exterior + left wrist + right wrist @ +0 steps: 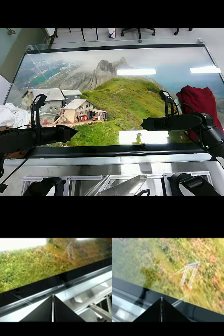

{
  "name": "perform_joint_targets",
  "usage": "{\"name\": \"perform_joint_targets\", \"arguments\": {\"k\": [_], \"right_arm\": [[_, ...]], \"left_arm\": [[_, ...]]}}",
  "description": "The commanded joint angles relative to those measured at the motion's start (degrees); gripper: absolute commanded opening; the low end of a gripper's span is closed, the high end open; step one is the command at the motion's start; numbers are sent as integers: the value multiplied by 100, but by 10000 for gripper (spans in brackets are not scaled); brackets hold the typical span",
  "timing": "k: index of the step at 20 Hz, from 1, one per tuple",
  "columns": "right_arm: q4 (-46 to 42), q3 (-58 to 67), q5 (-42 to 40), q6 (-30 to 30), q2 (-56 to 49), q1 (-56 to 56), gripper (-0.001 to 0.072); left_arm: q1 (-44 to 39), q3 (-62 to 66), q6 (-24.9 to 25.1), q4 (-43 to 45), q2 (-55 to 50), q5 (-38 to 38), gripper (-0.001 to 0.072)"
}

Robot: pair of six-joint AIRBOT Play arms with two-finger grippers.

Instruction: Fold the shirts.

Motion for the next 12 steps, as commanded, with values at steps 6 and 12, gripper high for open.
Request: {"name": "perform_joint_targets", "arguments": {"k": [6, 12], "right_arm": [[0, -2, 2, 0, 4, 2, 18], [0, -2, 2, 0, 4, 2, 17]], "left_arm": [[0, 9, 0, 984, -44, -348, 14], [284, 861, -1141, 6166, -1665, -319, 682]]}}
